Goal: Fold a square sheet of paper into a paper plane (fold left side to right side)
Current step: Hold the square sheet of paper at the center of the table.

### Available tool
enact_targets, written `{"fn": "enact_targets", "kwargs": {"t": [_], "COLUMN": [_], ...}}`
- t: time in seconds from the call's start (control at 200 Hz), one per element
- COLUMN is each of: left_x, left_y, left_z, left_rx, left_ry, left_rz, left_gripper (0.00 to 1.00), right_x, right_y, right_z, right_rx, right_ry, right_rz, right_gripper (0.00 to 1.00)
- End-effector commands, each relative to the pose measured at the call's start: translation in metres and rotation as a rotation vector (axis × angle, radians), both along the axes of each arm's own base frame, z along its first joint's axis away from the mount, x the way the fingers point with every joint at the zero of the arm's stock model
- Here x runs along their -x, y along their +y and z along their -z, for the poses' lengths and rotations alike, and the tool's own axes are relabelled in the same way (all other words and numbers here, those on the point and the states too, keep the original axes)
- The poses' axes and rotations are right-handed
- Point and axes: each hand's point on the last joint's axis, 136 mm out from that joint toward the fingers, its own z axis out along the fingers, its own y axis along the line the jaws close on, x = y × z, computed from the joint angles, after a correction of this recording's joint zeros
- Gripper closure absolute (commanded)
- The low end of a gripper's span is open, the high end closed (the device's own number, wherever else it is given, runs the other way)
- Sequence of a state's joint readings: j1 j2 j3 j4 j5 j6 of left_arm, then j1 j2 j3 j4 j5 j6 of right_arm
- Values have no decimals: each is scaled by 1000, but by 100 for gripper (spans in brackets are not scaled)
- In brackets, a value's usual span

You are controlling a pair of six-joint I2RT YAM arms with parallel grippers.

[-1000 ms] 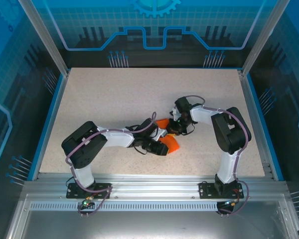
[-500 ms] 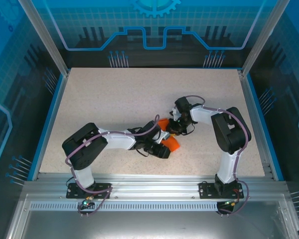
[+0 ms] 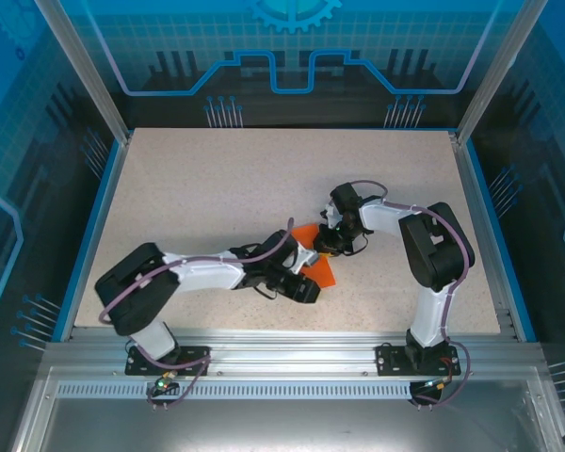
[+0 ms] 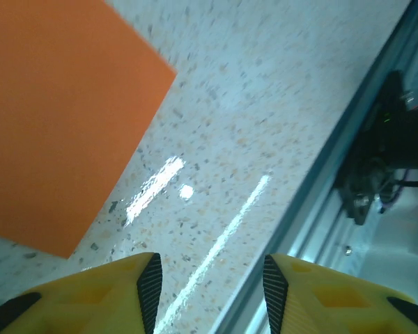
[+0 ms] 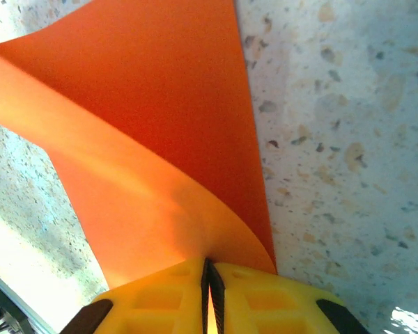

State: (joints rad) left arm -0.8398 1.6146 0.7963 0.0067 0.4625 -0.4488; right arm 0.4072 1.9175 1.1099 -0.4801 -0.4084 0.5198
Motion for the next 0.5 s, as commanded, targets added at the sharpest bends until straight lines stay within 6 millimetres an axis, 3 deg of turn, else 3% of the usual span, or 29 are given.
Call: {"fn": "enact_targets", "kwargs": {"t": [0.0, 0.175, 0.495], "left_x": [-23, -52, -69], "left_y": [13, 16, 4], "left_z": [-21, -10, 27], "left_rx": [58, 29, -33], "left_ry": [-5, 27, 88], "left_rz": [-91, -166, -195], "left_gripper": [53, 56, 56], "right_x": [37, 36, 29], "right_y": [-22, -20, -9], "right_z": [45, 44, 31], "right_rx": [146, 137, 61], "right_ry": [137, 133, 87], "right_rz": [3, 3, 0], "right_gripper": [86, 86, 86]}}
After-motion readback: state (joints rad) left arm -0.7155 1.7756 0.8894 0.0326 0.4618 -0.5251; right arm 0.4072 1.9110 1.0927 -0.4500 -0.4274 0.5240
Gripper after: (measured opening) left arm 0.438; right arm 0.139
